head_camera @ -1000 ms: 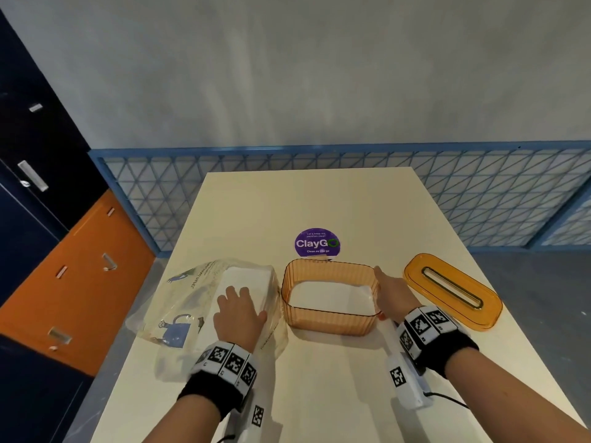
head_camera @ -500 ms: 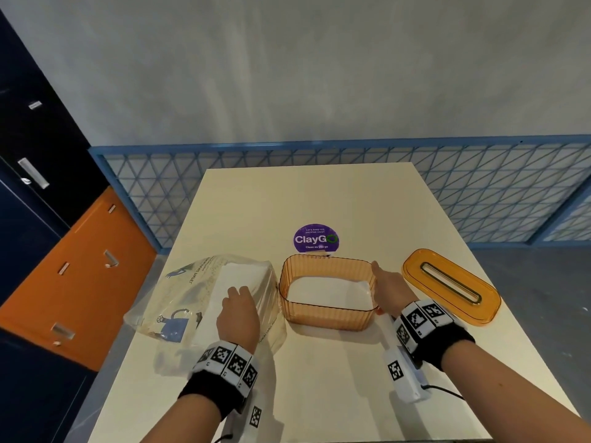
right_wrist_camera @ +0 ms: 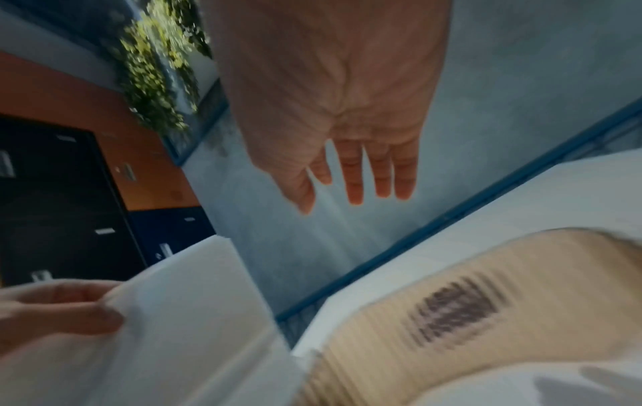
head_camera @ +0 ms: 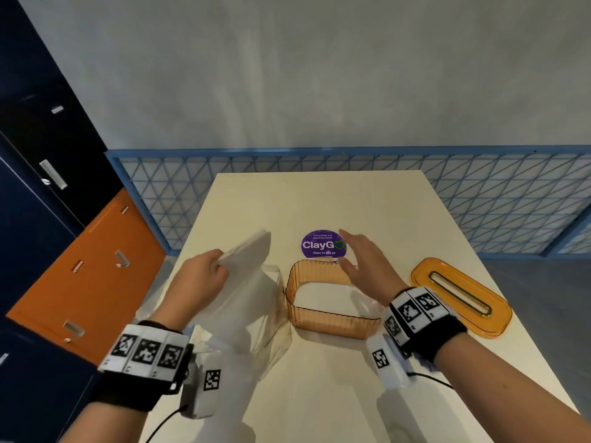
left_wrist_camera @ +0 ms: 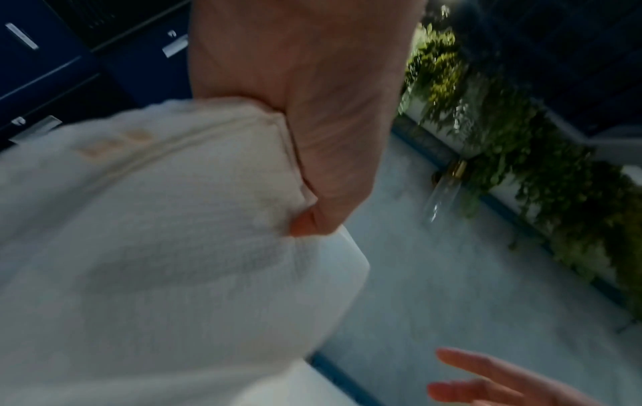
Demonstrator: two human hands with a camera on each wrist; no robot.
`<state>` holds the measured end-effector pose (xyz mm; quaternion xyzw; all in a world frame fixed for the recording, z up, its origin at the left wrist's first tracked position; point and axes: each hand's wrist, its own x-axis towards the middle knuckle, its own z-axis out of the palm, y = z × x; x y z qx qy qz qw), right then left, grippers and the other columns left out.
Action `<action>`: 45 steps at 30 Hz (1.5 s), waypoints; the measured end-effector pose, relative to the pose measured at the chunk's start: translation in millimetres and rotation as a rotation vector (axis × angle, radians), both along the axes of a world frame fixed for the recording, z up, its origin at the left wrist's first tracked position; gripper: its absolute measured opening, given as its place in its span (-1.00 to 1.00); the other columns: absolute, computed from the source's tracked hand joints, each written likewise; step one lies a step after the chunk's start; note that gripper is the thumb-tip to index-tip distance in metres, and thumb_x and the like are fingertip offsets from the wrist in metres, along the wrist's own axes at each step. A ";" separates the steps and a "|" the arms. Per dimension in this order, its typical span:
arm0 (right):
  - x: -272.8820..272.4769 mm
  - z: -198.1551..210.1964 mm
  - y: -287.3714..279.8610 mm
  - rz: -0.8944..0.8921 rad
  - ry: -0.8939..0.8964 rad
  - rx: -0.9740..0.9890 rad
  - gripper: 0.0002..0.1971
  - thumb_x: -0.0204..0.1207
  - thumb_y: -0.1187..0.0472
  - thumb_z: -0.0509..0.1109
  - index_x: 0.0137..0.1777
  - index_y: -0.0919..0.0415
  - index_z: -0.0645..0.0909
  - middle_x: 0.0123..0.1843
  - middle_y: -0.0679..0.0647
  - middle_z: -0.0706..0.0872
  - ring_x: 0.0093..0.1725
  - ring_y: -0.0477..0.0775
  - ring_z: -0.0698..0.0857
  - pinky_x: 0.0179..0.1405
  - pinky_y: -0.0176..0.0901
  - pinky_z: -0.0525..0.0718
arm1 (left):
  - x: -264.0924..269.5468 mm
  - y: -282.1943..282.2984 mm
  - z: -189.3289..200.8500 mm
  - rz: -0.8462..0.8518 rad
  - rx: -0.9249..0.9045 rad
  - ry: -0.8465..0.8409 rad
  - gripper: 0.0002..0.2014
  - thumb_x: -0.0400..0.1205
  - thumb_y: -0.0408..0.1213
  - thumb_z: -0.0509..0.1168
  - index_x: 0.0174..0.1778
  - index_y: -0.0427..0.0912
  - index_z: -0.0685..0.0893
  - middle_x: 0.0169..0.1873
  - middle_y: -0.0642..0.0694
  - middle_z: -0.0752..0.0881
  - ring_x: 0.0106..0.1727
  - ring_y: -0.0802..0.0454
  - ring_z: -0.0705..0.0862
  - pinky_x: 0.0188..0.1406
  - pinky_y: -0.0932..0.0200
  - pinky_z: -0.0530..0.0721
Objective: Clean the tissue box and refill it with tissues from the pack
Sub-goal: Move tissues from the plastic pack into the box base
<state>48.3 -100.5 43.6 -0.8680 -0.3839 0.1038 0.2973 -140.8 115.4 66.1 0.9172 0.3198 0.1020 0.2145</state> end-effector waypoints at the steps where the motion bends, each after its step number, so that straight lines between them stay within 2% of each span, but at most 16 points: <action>1: -5.5 8.6 11.8 0.056 0.088 0.064 -0.34 0.60 0.15 0.32 0.64 0.09 0.11 0.50 0.09 0.42 0.49 0.09 0.41 0.47 -0.09 0.41 | -1.1 1.2 7.6 -0.035 -0.030 -0.012 -0.81 0.62 -0.40 0.16 0.00 -0.38 0.65 -0.12 -0.31 0.72 -0.08 -0.24 0.65 -0.15 0.01 0.60; 5: -25.8 24.9 59.9 0.228 0.416 0.142 -0.14 0.42 0.05 0.51 0.63 -0.02 0.09 0.51 0.01 0.46 0.50 -0.02 0.42 0.52 -0.01 0.42 | -5.5 -0.8 24.4 -0.145 -0.181 -0.033 -0.83 0.63 -0.38 0.20 -0.03 -0.22 0.71 -0.13 -0.17 0.74 -0.14 0.01 0.64 -0.19 0.30 0.56; 8: -36.8 23.0 82.2 0.280 0.611 0.176 -0.47 0.49 0.18 0.46 0.44 0.18 0.43 0.29 0.12 0.64 0.28 0.07 0.62 0.31 -0.03 0.63 | -8.6 -2.6 24.0 -0.150 -0.294 -0.055 -0.83 0.63 -0.40 0.20 -0.07 -0.17 0.71 -0.17 -0.12 0.74 -0.21 0.16 0.63 -0.17 0.28 0.56; 10: -43.3 19.8 90.5 0.265 0.616 0.179 -0.65 0.56 0.24 0.38 0.32 0.30 0.54 0.22 0.18 0.70 0.15 0.10 0.67 0.16 -0.10 0.65 | -13.2 -0.8 21.4 -0.098 -0.382 -0.100 -0.83 0.63 -0.40 0.21 -0.02 -0.16 0.70 -0.13 -0.11 0.74 -0.15 0.06 0.66 -0.06 0.13 0.62; 13: -50.8 15.0 97.2 0.233 0.592 0.189 -0.67 0.58 0.23 0.34 0.31 0.34 0.55 0.27 0.26 0.69 0.22 0.22 0.67 0.26 0.04 0.63 | -31.5 6.4 11.2 0.042 -0.587 -0.245 -0.82 0.63 -0.27 0.26 0.12 -0.03 0.65 0.03 -0.03 0.71 0.02 0.00 0.65 0.12 -0.03 0.59; 16: -54.5 12.4 101.4 0.196 0.616 0.220 -0.66 0.60 0.23 0.32 0.34 0.31 0.54 0.28 0.23 0.68 0.25 0.21 0.66 0.28 0.06 0.62 | -51.6 7.2 -0.7 0.160 -0.806 -0.468 -0.78 0.52 -0.12 0.33 0.08 0.11 0.64 0.11 -0.03 0.69 0.10 -0.07 0.64 0.07 -0.04 0.61; 22: -61.1 16.4 113.1 0.164 0.638 0.278 -0.67 0.61 0.22 0.30 0.35 0.28 0.53 0.25 0.17 0.68 0.17 0.12 0.66 0.26 0.00 0.62 | -50.9 -1.8 -8.1 0.258 -0.782 -0.653 -0.79 0.64 -0.36 0.25 0.00 0.10 0.58 -0.07 0.04 0.70 -0.04 0.07 0.66 -0.01 0.04 0.66; 26: -57.1 29.9 120.0 0.125 0.675 0.367 -0.67 0.60 0.22 0.31 0.33 0.30 0.54 0.25 0.21 0.69 0.19 0.19 0.69 0.28 0.12 0.64 | -51.9 6.2 -8.0 0.267 -0.872 -0.708 -0.70 0.67 -0.26 0.20 0.33 -0.06 0.50 0.14 -0.06 0.68 0.15 -0.03 0.65 0.21 -0.09 0.62; 29: -44.9 40.6 123.5 0.053 0.718 0.454 -0.71 0.58 0.20 0.33 0.28 0.22 0.54 0.25 0.23 0.70 0.21 0.25 0.70 0.30 0.26 0.63 | -52.4 11.3 -12.1 0.281 -1.138 -0.811 -0.62 0.69 -0.14 0.11 0.38 -0.19 0.53 0.22 -0.23 0.66 0.11 -0.16 0.69 0.05 -0.10 0.69; 31: -37.1 44.1 122.1 0.024 0.744 0.472 -0.79 0.58 0.23 0.31 0.21 0.14 0.53 0.23 0.22 0.70 0.21 0.25 0.69 0.29 0.26 0.63 | -54.3 11.6 -17.7 0.296 -1.402 -0.926 -0.67 0.58 -0.14 0.14 0.15 -0.16 0.69 0.11 -0.28 0.72 -0.05 -0.18 0.76 -0.13 -0.04 0.77; 33: -31.4 42.7 117.0 -0.012 0.759 0.455 -0.80 0.57 0.26 0.29 0.18 0.10 0.53 0.23 0.22 0.70 0.21 0.26 0.69 0.29 0.28 0.63 | -56.9 5.8 -22.5 0.243 -1.601 -0.997 -0.71 0.39 -0.25 0.31 0.00 -0.18 0.77 0.06 -0.28 0.76 -0.11 -0.17 0.81 -0.21 -0.04 0.81; 35: -27.5 35.3 110.9 -0.047 0.780 0.418 -0.78 0.56 0.31 0.26 0.17 0.11 0.54 0.23 0.20 0.70 0.21 0.25 0.69 0.30 0.24 0.63 | -58.3 -4.5 -23.9 0.122 -1.662 -0.958 -0.52 0.10 -0.39 0.53 -0.01 -0.18 0.82 0.06 -0.26 0.79 -0.13 -0.15 0.83 -0.37 -0.01 0.82; 36: -25.9 29.8 108.4 -0.068 0.797 0.395 -0.78 0.56 0.33 0.25 0.15 0.11 0.55 0.21 0.17 0.71 0.20 0.23 0.69 0.30 0.21 0.63 | -58.0 -8.3 -23.3 0.091 -1.661 -0.928 -0.49 0.10 -0.46 0.52 0.01 -0.16 0.82 0.03 -0.24 0.80 -0.17 -0.14 0.83 -0.44 0.04 0.81; 38: -24.7 20.5 103.4 -0.105 0.832 0.334 -0.79 0.57 0.34 0.24 0.14 0.12 0.55 0.16 0.12 0.71 0.17 0.19 0.70 0.27 0.10 0.65 | -54.3 -16.0 -14.7 0.079 -1.587 -0.896 -0.59 0.42 -0.55 0.30 0.15 -0.15 0.71 -0.06 -0.24 0.82 -0.29 -0.09 0.83 -0.52 0.15 0.79; 41: -24.3 5.0 98.9 -0.122 0.889 0.222 -0.74 0.57 0.35 0.27 0.24 0.25 0.56 0.13 0.13 0.72 0.13 0.19 0.70 0.10 0.05 0.68 | -46.8 -20.9 2.4 0.127 -1.125 -0.779 -0.62 0.65 -0.52 0.17 0.34 -0.08 0.47 -0.07 -0.30 0.76 -0.29 -0.03 0.79 -0.51 0.20 0.72; 45: -29.8 -9.8 96.0 -0.056 1.008 0.124 -0.69 0.53 0.35 0.36 0.28 0.30 0.57 0.20 0.23 0.73 0.03 0.15 0.72 -0.16 -0.10 0.67 | -36.2 -15.3 -0.9 0.121 -0.408 -0.507 -0.43 0.51 -0.36 0.43 0.30 0.22 0.36 0.20 0.00 0.41 0.14 0.07 0.47 0.07 0.23 0.58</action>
